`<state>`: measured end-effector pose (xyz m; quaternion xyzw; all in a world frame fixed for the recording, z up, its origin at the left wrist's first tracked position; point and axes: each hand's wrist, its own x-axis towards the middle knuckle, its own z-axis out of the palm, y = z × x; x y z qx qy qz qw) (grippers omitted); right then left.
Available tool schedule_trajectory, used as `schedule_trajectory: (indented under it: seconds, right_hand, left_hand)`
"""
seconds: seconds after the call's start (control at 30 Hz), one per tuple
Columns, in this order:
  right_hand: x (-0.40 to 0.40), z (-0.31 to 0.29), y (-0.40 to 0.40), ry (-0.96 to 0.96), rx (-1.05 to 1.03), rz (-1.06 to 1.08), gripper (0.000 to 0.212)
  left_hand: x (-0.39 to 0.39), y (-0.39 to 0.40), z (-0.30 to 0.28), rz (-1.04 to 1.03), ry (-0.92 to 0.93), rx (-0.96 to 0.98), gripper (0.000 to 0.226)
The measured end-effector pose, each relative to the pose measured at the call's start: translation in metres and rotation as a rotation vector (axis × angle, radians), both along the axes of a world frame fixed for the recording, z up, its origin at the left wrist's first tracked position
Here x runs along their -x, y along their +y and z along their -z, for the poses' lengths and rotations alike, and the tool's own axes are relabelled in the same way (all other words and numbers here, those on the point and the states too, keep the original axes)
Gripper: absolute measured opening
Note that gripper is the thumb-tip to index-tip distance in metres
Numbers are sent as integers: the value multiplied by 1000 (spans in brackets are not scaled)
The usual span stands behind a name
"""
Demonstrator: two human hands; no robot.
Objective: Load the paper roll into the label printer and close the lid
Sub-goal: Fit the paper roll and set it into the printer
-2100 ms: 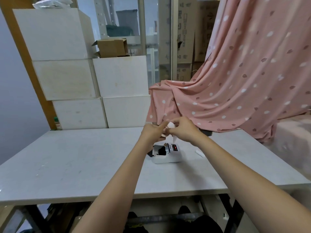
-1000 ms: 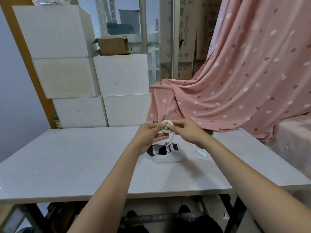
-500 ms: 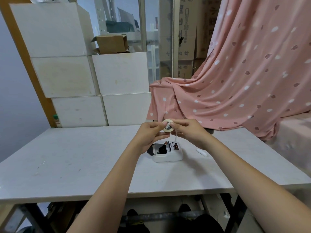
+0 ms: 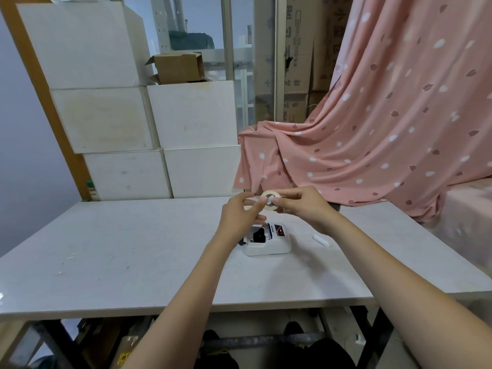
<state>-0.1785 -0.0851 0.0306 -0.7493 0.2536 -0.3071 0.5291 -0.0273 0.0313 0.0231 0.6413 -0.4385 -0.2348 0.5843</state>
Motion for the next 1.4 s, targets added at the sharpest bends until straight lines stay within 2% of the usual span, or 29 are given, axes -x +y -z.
schedule_trajectory:
  seconds: [0.07,0.13,0.2,0.27,0.37,0.47,0.67,0.87,1.07,1.4]
  right_hand:
    - [1,0,-6,68,52,80,28]
    - [2,1,-10,161,116,153,25]
    - [1,0,-11,275,203,178,16]
    - [-4,0,-10,347,290,163,30]
    - [-13,2,-9,464,369,153,51]
    - [-23,3,-9,531,406,101,57]
    - [-38,8,-11,597,492,21,49]
    - [-44,15,-9,659,587,-29,44]
    - [-50,24,-10,748,633,-50,45]
    - [-60,30,-12,860,716,-81,44]
  left_hand:
    - [7,6,21,-179,-308,54,17]
    - [17,11,52,-162,-486,-1,21]
    - [21,16,77,-94,-578,-150,35]
    - [15,17,90,-109,-644,-270,48]
    - [1,13,94,-108,-719,-359,53]
    - [-7,9,97,-80,-710,-381,48]
    - [-21,4,103,-24,-573,-317,41]
    - [-23,0,116,-53,-644,-200,34]
    - [-30,-5,123,-37,-543,-157,28]
    - [-30,-4,128,-62,-550,-147,25]
